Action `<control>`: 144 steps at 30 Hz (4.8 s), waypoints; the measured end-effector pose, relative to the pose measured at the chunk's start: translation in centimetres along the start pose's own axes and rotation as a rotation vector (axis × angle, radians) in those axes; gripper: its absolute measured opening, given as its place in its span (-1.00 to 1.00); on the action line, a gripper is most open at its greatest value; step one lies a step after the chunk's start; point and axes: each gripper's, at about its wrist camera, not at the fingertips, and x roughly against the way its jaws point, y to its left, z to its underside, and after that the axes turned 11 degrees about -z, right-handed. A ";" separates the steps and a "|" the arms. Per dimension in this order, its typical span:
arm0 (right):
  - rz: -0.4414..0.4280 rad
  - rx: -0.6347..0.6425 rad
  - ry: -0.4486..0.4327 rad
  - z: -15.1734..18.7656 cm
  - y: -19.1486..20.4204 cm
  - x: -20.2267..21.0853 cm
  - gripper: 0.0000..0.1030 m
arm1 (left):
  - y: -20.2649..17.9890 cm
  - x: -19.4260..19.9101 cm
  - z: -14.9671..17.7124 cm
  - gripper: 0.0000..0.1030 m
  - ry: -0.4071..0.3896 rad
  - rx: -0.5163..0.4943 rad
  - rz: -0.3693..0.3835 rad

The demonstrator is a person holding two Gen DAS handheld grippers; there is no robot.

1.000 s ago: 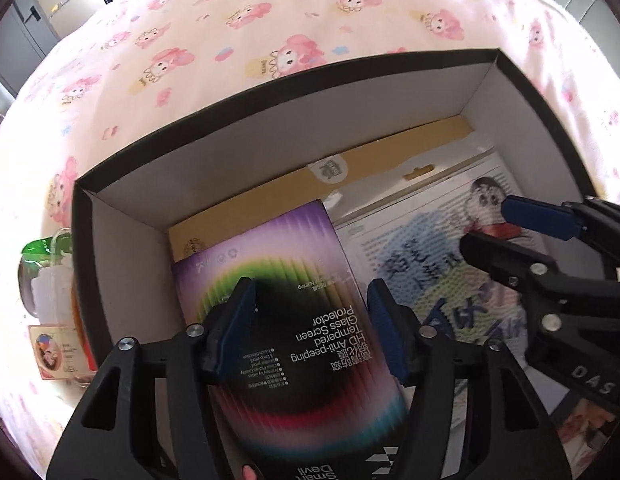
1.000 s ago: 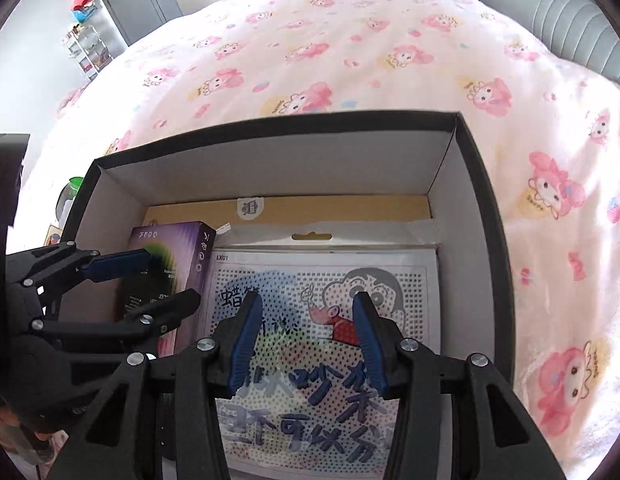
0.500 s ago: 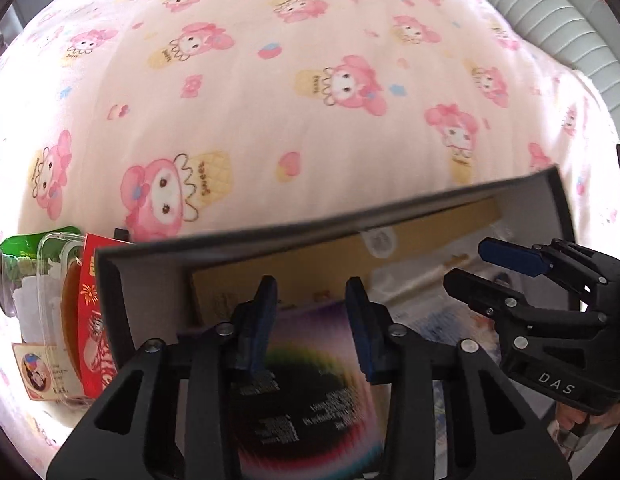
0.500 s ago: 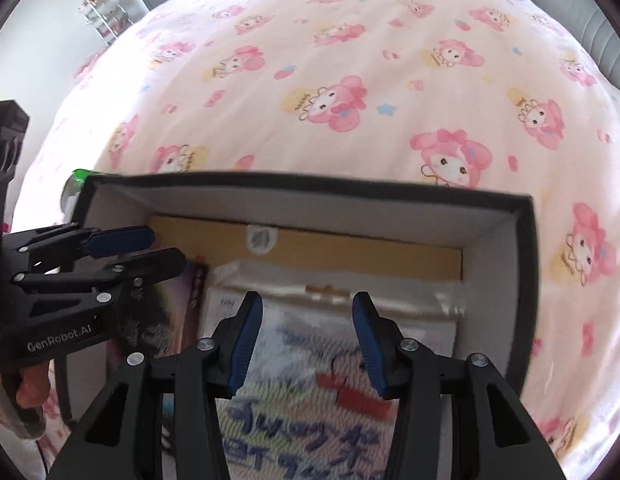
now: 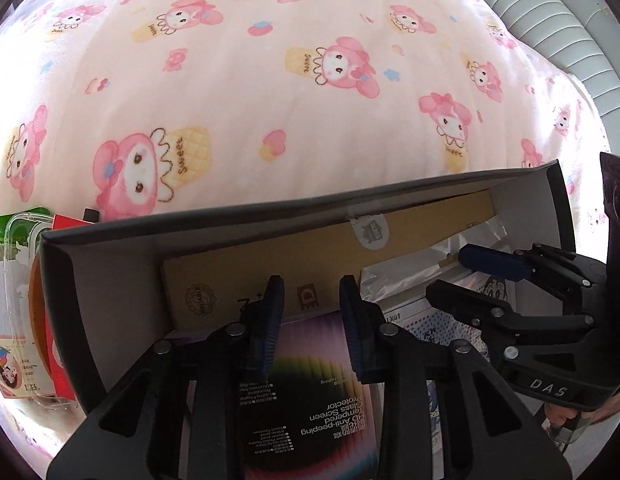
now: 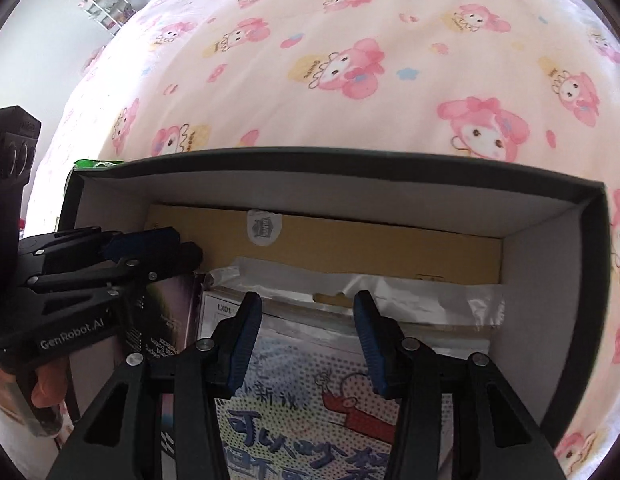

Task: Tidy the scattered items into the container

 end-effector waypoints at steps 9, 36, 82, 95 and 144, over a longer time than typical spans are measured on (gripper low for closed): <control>0.050 0.028 -0.053 1.2 1.7 2.2 -0.09 | -1.3 1.9 2.0 -0.45 -0.033 -0.003 0.189; 0.135 0.065 -0.178 7.4 3.5 5.1 -0.10 | -3.2 2.6 3.0 -0.07 -0.061 0.004 0.141; 0.045 0.244 -0.475 16.4 22.7 13.9 -0.07 | 8.2 22.2 20.6 0.07 -0.420 0.176 0.121; -0.229 0.278 -0.229 10.0 28.2 3.6 -0.11 | 22.5 19.4 21.2 0.07 -0.340 0.428 -0.080; -0.037 0.197 -0.136 4.0 27.2 -5.4 -0.09 | 30.1 6.1 18.6 -0.79 -0.135 0.356 0.239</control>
